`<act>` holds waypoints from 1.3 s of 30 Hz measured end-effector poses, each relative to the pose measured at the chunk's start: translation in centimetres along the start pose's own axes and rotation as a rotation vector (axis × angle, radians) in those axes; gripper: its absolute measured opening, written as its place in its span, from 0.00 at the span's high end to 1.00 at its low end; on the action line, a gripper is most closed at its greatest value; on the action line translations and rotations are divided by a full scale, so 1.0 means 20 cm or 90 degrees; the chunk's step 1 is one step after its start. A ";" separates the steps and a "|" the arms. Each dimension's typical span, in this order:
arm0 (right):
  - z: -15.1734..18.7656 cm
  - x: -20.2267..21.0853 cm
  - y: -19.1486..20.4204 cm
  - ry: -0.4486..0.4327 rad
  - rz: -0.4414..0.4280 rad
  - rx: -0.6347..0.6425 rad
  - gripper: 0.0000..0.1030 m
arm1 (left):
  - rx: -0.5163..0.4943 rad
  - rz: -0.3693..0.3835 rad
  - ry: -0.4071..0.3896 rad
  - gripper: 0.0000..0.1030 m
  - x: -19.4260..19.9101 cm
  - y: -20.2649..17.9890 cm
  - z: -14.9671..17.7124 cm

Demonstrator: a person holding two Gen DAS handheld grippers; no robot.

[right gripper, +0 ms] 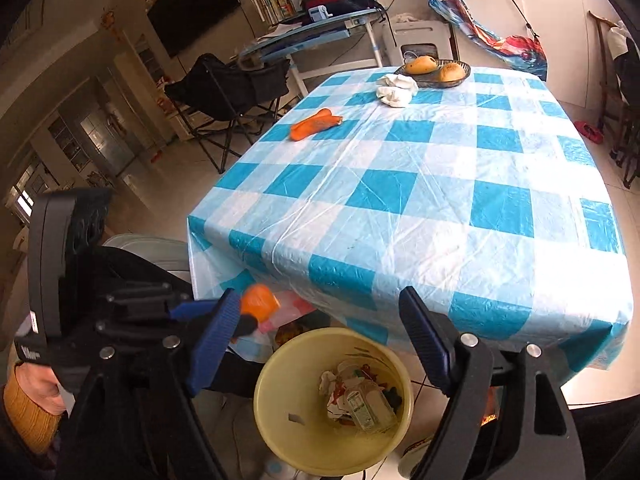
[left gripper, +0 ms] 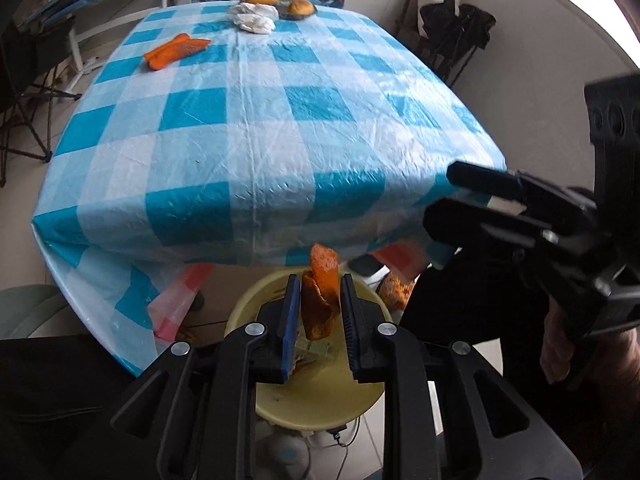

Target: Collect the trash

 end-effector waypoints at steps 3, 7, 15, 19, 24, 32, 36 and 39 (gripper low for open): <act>0.00 0.00 0.00 0.001 0.007 0.008 0.23 | -0.024 -0.035 -0.008 0.57 -0.02 -0.01 0.02; 0.01 -0.01 -0.03 0.007 0.016 0.007 0.21 | 0.027 -0.043 -0.036 0.44 0.00 0.06 -0.04; 0.04 -0.04 -0.05 0.023 0.029 -0.003 0.17 | 0.141 -0.033 -0.077 0.35 0.05 0.23 -0.14; 0.05 -0.05 -0.07 0.032 0.033 -0.009 0.16 | 0.147 -0.037 -0.089 0.35 0.06 0.23 -0.15; 0.05 -0.07 -0.07 0.041 0.035 -0.008 0.16 | 0.176 -0.040 -0.113 0.28 0.09 0.28 -0.18; 0.07 -0.08 -0.07 0.051 0.036 -0.004 0.16 | 0.211 -0.030 -0.125 0.22 0.10 0.32 -0.20; 0.07 -0.08 -0.06 0.055 0.036 -0.002 0.16 | 0.212 -0.029 -0.126 0.22 0.10 0.32 -0.20; 0.08 -0.09 -0.06 0.057 0.036 -0.002 0.16 | 0.215 -0.029 -0.127 0.22 0.10 0.32 -0.20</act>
Point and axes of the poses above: each gripper's, at about its wrist camera, not at the fingertips, and x roughly against the way its jaws point, y to its left, z to its underside, the point moved 9 cm from there along -x, roughly the way its jaws point, and after that the axes turned 13 degrees about x, right-handed, at the moved point
